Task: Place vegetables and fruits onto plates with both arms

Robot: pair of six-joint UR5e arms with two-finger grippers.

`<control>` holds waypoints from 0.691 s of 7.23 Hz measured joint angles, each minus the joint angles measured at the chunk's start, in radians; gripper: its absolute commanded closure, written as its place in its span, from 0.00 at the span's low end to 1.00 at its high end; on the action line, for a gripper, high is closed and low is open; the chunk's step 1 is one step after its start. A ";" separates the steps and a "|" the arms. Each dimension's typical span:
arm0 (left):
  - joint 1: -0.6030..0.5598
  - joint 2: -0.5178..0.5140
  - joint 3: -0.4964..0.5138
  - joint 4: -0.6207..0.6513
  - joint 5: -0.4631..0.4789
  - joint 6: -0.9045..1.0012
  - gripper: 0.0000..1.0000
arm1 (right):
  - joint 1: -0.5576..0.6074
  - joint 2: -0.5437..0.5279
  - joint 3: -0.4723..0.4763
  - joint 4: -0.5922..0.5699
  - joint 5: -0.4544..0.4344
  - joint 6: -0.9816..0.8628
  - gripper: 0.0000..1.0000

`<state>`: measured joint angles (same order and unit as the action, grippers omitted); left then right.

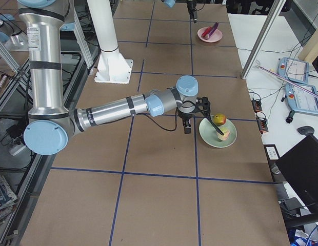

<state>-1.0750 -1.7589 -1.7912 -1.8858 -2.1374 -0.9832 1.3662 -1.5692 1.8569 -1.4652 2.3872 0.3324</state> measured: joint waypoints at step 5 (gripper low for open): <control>-0.356 0.312 -0.027 0.129 -0.245 0.960 0.00 | 0.105 -0.166 0.053 -0.027 0.000 -0.049 0.00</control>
<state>-1.4310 -1.4474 -1.8179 -1.7563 -2.3825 -0.0230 1.4707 -1.7352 1.9101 -1.4925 2.3872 0.2832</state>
